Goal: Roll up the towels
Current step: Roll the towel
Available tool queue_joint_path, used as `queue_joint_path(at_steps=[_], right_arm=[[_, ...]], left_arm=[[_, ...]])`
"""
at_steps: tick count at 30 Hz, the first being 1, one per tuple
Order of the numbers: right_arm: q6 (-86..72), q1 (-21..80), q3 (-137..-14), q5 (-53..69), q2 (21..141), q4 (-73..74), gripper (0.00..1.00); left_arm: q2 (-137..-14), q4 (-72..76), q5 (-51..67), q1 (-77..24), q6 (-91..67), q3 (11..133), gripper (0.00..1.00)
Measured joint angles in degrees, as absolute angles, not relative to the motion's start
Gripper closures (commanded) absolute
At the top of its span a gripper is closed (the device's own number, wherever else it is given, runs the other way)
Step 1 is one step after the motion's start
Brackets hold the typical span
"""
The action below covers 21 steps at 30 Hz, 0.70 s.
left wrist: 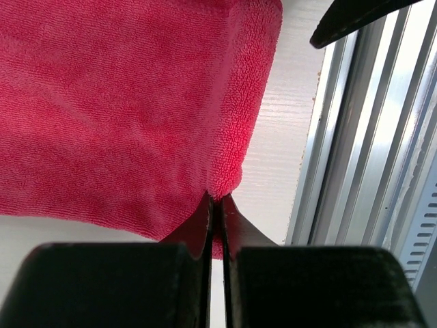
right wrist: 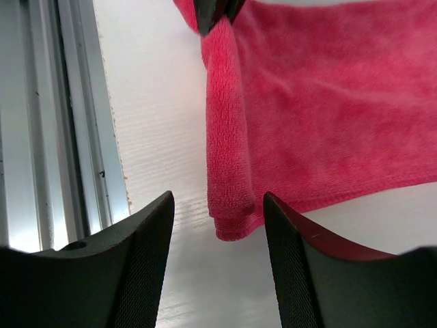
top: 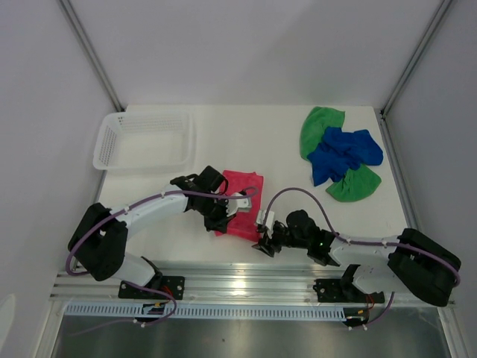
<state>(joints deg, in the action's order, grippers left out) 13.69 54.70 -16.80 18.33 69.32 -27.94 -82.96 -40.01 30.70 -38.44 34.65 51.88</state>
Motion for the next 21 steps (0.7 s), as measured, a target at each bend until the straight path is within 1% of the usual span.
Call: queue_joint_path(at_steps=[6, 8, 9, 10, 12, 13, 16, 19, 21], right_arm=[[13.47, 56.01, -16.88, 15.55, 76.86, -32.47, 0.43], [13.37, 56.1, -17.15, 14.74, 78.59, -32.97, 0.55], [13.15, 56.16, -17.45, 14.0, 79.4, -32.95, 0.63], [13.04, 56.18, -17.61, 13.52, 79.77, -32.95, 0.74], [12.64, 56.12, -17.69, 12.62, 79.85, -32.91, 0.81], [12.47, 56.07, -17.72, 12.47, 79.83, -32.91, 0.87], [12.25, 55.77, -17.72, 13.06, 79.64, -32.67, 0.95], [11.97, 55.11, -17.82, 14.83, 79.44, -32.53, 0.99], [11.55, 54.74, -18.33, 16.27, 79.44, -31.97, 1.0]], left_arm=[[-82.98, -40.03, 30.87, -38.44, 35.05, 51.88, 0.99], [-83.02, -40.03, 30.92, -38.44, 35.07, 51.88, 0.99], [-83.05, -40.03, 30.96, -38.44, 35.09, 51.88, 0.99], [-83.05, -40.03, 31.07, -38.44, 35.11, 51.88, 0.99], [-83.07, -40.03, 31.22, -38.44, 35.16, 51.88, 0.98], [-83.07, -40.03, 31.22, -38.44, 35.24, 51.88, 0.98], [-83.07, -39.64, 31.11, -38.41, 35.99, 51.22, 0.92], [-83.07, -38.17, 30.28, -38.41, 36.62, 48.97, 0.88], [-83.15, -37.39, 29.87, -38.44, 37.17, 47.27, 0.83]])
